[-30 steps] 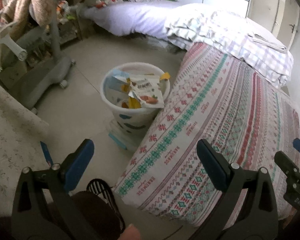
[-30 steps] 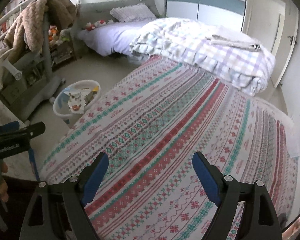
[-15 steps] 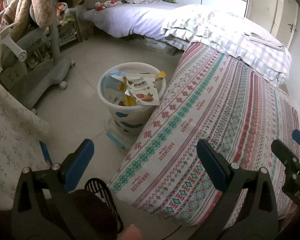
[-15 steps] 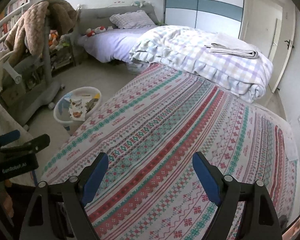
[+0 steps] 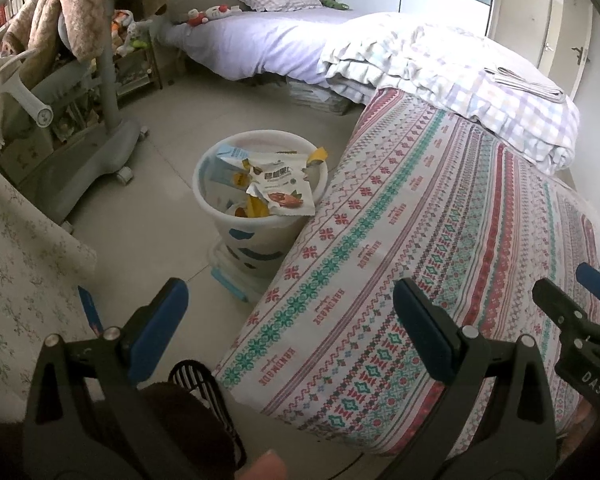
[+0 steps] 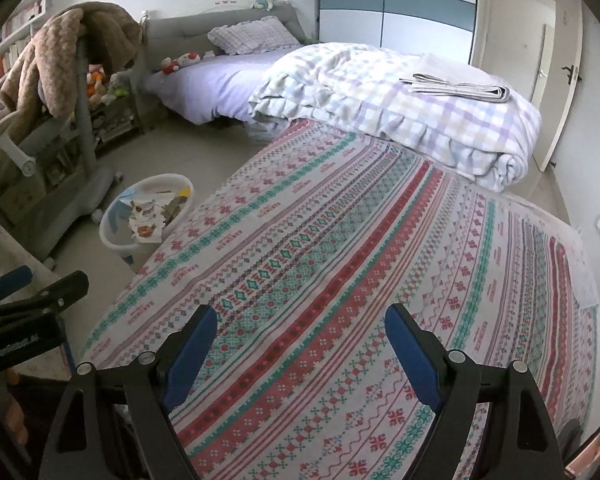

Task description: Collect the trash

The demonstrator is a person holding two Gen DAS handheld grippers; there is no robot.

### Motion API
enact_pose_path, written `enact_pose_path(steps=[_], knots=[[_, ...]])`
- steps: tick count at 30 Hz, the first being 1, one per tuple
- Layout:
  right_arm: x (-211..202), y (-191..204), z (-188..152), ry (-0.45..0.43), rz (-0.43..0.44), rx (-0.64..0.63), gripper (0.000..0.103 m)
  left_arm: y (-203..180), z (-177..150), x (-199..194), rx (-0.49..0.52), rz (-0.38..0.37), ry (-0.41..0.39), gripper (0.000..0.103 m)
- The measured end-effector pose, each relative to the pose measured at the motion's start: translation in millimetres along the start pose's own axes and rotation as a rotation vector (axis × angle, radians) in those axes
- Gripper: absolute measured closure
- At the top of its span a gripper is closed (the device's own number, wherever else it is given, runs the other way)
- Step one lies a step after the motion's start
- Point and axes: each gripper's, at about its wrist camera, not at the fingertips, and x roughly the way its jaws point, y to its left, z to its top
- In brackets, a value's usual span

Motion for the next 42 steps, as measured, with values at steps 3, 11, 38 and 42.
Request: enact_pose_path(steps=[3,11,38,42], knots=[[0.2,-0.8,0.3,0.001,0.002,0.005,0.016,-0.3,-0.2,0.1,-0.001,-0.001,0.002,0.001],[-0.2,-1.0,1.1,0.001,0.004,0.008,0.016,-0.7,-0.4,-2.8,-0.001,-0.013,-0.001,0.001],[-0.6,-1.1,0.5,0.002,0.004,0.010,0.016,0.0,0.6,-2.2,0.002,-0.024,0.005,0.001],[-0.7,-1.0,0.6,0.001,0.005,0.009,0.016,-0.4,0.6,-2.4,0.002,-0.024,0.004,0.001]])
